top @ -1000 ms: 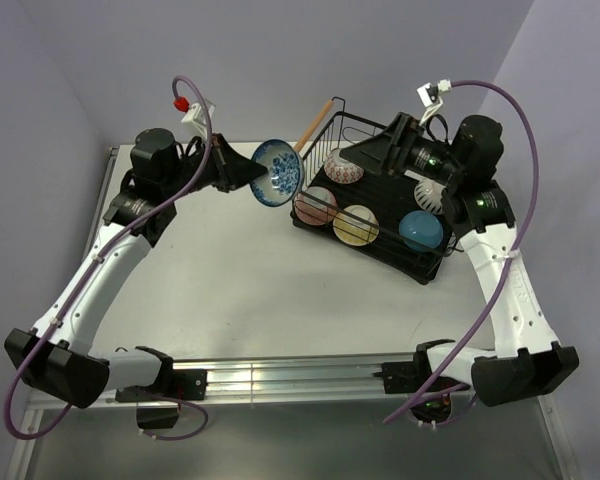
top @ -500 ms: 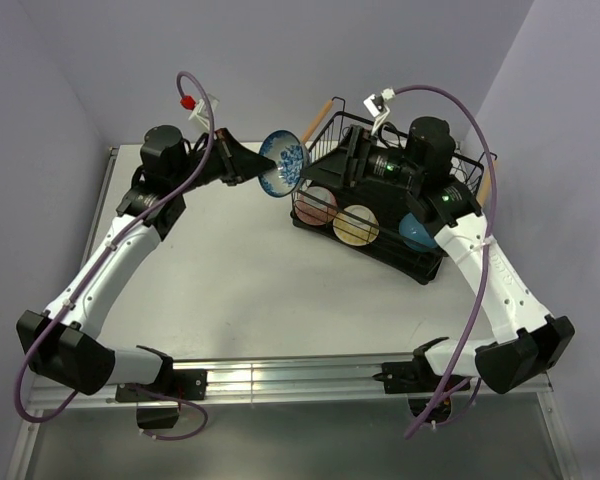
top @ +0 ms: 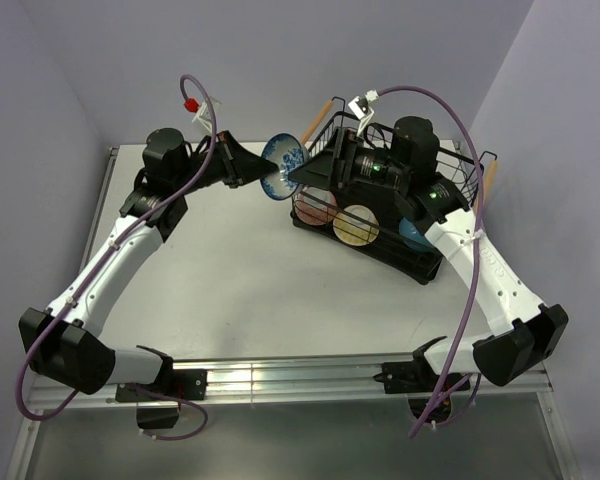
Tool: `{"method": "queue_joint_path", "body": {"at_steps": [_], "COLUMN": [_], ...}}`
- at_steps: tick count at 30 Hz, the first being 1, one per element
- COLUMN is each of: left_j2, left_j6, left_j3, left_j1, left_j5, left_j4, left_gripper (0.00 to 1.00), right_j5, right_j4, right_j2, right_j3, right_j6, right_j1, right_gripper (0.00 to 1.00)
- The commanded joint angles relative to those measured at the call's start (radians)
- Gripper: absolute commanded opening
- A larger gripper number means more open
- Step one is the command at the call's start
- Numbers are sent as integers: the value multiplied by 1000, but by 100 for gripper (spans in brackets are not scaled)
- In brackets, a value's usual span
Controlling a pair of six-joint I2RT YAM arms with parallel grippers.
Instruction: Load the bowls into the dish rack
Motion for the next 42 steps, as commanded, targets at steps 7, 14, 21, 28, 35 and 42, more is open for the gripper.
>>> {"method": "queue_joint_path", "body": {"at_steps": [7,14,21,28,35,42], "left_j2": [-19,-16,-7,10,26,41], "left_j6": [-54,-72,-72,-40,-16,15], "left_j3": [8,-1,-3,3,11,25], "left_j1": [2,2,2,4,13,24], "left_j5": [50,50,51,53,69,86], "left_j4": [123,131,131,94,68,22], "left_gripper": [0,0,0,13,40,64], "right_j5": [42,36,18,-1,-2,-4], "right_j4": [57,71,84,87,79,87], "right_j2": [-5,6,4,-14,-17,-31], "right_j3": [30,27,25,30,55,41], "right_j6": [1,16,13,-22,-42,-63], "right_j1": [12,14,14,8,-18,-71], "right_gripper": [88,76,34,0,0,0]}}
